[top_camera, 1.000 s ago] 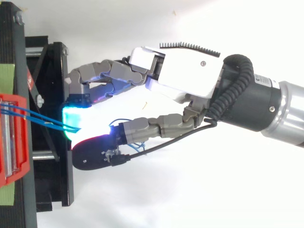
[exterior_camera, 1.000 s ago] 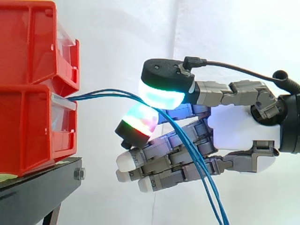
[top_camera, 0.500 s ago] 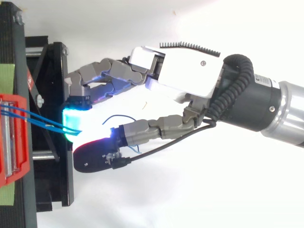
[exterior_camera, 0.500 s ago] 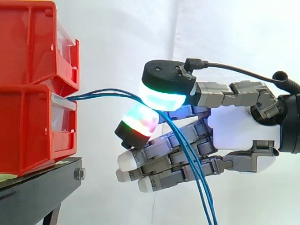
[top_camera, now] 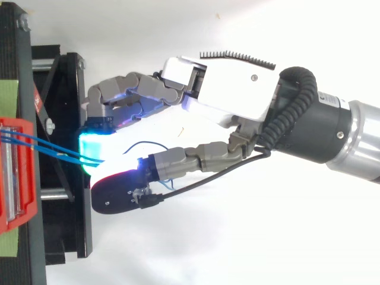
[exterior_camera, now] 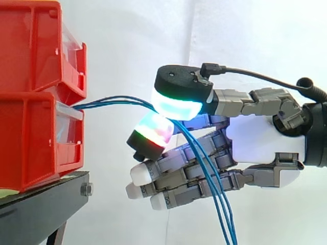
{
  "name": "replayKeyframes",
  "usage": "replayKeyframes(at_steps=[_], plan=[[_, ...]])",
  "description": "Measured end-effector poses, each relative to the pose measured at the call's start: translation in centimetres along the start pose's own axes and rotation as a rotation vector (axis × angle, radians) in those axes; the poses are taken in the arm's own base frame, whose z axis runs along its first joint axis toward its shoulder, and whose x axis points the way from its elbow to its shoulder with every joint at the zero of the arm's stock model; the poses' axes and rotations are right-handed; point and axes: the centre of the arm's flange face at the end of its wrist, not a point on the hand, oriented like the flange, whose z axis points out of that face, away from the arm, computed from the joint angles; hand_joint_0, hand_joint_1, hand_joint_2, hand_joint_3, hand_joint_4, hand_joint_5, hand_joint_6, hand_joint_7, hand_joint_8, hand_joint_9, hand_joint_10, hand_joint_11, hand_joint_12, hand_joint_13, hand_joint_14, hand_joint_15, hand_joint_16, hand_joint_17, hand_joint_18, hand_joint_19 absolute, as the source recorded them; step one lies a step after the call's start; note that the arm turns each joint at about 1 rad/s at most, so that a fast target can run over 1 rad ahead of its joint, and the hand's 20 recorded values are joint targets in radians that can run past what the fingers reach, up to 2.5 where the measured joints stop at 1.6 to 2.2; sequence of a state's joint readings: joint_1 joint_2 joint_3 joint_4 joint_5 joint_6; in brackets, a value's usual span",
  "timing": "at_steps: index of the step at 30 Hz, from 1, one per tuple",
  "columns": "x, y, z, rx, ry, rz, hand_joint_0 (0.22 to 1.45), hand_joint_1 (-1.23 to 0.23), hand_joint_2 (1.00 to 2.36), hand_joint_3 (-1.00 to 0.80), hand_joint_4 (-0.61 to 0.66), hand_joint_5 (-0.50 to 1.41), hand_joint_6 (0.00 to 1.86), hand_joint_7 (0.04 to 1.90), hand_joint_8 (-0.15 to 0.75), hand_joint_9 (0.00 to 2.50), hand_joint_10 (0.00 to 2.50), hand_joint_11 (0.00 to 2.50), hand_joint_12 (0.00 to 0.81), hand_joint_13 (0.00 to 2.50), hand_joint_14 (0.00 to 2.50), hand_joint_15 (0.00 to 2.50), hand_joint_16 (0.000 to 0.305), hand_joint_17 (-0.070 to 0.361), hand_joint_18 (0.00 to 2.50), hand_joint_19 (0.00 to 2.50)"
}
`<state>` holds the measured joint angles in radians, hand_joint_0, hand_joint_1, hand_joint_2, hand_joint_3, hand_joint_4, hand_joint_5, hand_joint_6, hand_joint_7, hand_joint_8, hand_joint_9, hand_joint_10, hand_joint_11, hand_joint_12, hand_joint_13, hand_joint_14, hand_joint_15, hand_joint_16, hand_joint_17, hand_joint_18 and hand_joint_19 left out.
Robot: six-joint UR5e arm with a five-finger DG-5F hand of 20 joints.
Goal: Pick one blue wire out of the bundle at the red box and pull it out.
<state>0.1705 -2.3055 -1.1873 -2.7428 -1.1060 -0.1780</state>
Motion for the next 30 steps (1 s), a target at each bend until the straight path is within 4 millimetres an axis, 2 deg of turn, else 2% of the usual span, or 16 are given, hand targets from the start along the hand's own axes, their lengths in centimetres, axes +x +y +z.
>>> replayKeyframes(at_steps=[1, 2, 4, 7, 11, 13, 14, 16, 19, 22, 30], plan=[[0.0, 0.0, 0.0, 0.0, 0.0, 0.0, 0.58, -0.77, 1.02, -0.23, 0.33, -0.07, 0.53, 1.47, 0.22, 0.88, 0.01, 0.33, 0.335, 0.39, 0.01, 0.14, 0.053, 0.12, 0.25, 0.3], [0.0, 0.0, 0.0, 0.0, 0.0, 0.0, 0.58, -0.76, 1.02, -0.23, 0.34, -0.05, 0.5, 1.5, 0.213, 0.87, 0.01, 0.29, 0.333, 0.39, 0.01, 0.13, 0.053, 0.119, 0.25, 0.3], [0.01, 0.0, 0.0, 0.0, 0.0, 0.0, 0.61, -0.69, 1.02, -0.22, 0.36, -0.04, 0.5, 1.34, 0.185, 0.89, 0.01, 0.17, 0.309, 0.39, 0.0, 0.09, 0.051, 0.115, 0.23, 0.3], [0.0, 0.0, 0.0, 0.0, 0.0, 0.0, 0.63, -0.67, 1.02, -0.21, 0.37, -0.04, 0.5, 1.22, 0.169, 0.92, 0.01, 0.15, 0.299, 0.41, 0.0, 0.1, 0.049, 0.111, 0.24, 0.3], [-0.01, -0.01, 0.0, 0.0, 0.0, -0.002, 0.66, -0.68, 1.02, -0.2, 0.31, -0.06, 0.5, 1.26, 0.192, 0.91, 0.01, 0.31, 0.31, 0.41, 0.01, 0.13, 0.049, 0.111, 0.25, 0.3], [-0.01, -0.01, 0.0, 0.0, 0.0, -0.003, 0.66, -0.81, 1.02, -0.14, 0.29, -0.08, 0.5, 1.4, 0.211, 0.91, 0.02, 0.47, 0.326, 0.4, 0.01, 0.14, 0.05, 0.112, 0.26, 0.28], [-0.02, -0.01, 0.01, 0.0, 0.0, -0.004, 0.66, -0.82, 1.02, -0.15, 0.29, -0.08, 0.5, 1.43, 0.215, 0.91, 0.02, 0.49, 0.327, 0.4, 0.01, 0.14, 0.05, 0.113, 0.27, 0.28], [-0.01, -0.01, 0.0, 0.0, 0.0, -0.004, 0.65, -0.88, 1.02, -0.24, 0.31, -0.09, 0.55, 1.38, 0.225, 0.91, 0.02, 0.55, 0.331, 0.41, 0.01, 0.15, 0.051, 0.115, 0.28, 0.29], [-0.01, -0.01, 0.0, 0.0, 0.001, -0.004, 0.63, -0.89, 1.01, -0.37, 0.33, -0.1, 0.59, 1.32, 0.226, 0.94, 0.02, 0.55, 0.332, 0.41, 0.01, 0.16, 0.051, 0.115, 0.28, 0.29], [-0.01, -0.01, 0.0, 0.0, 0.001, -0.005, 0.61, -0.87, 1.0, -0.46, 0.31, -0.09, 0.59, 1.35, 0.224, 0.94, 0.02, 0.53, 0.334, 0.41, 0.01, 0.16, 0.051, 0.116, 0.28, 0.3], [0.0, -0.01, 0.0, 0.0, 0.001, -0.006, 0.61, -0.87, 1.0, -0.5, 0.28, -0.09, 0.62, 1.32, 0.221, 0.94, 0.02, 0.53, 0.335, 0.41, 0.01, 0.16, 0.051, 0.115, 0.27, 0.31]])
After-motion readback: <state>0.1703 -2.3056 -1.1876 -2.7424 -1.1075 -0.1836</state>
